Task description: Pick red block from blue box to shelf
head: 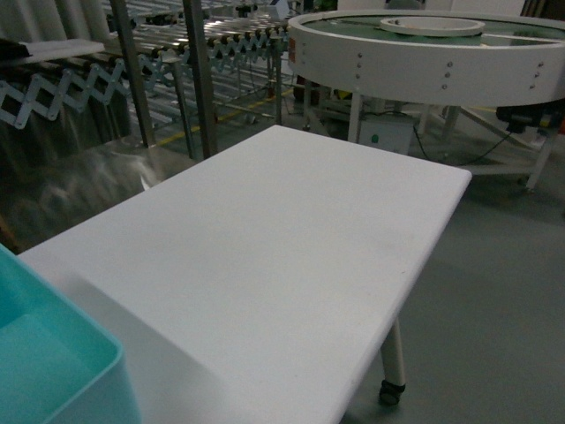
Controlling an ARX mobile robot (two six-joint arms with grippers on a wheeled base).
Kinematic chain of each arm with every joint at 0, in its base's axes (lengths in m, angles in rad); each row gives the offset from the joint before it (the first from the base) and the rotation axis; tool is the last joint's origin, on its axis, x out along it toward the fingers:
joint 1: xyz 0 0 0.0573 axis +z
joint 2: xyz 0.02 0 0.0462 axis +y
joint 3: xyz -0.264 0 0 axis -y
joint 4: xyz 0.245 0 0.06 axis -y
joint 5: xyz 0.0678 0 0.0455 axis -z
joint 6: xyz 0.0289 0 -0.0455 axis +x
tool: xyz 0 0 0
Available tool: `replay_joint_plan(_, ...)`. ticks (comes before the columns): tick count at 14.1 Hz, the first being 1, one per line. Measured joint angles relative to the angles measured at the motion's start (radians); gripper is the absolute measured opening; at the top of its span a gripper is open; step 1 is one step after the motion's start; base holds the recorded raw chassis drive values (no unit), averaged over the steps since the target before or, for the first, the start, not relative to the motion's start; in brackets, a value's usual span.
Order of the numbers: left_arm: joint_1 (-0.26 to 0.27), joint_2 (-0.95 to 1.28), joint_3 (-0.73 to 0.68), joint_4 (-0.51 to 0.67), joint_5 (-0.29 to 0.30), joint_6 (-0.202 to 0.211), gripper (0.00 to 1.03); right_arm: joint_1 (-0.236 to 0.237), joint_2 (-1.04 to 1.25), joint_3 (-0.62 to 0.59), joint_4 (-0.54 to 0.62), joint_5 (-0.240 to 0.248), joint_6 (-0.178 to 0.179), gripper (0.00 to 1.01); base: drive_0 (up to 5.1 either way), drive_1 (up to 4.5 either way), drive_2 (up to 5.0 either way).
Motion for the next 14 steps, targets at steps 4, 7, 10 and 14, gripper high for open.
replay_joint_plan(4, 0.000, 0.000, 0.000, 0.000, 0.000, 0.000, 0.98, 0.000, 0.000, 0.000, 0.000, 0.000, 0.000, 0.29, -1.6, -1.63, -1.6)
replay_joint_plan(7, 0.000, 0.000, 0.000, 0.000, 0.000, 0.000, 0.98, 0.000, 0.000, 0.000, 0.000, 0.000, 0.000, 0.29, -1.6, -1.63, -1.6)
replay_joint_plan(10, 0.000, 0.000, 0.000, 0.000, 0.000, 0.000, 0.98, 0.000, 0.000, 0.000, 0.000, 0.000, 0.000, 0.29, -1.6, -1.56, -1.6)
replay_joint_plan(14, 0.000, 0.000, 0.000, 0.000, 0.000, 0.000, 0.98, 0.000, 0.000, 0.000, 0.000, 0.000, 0.000, 0.29, -1.6, -1.56, -1.6)
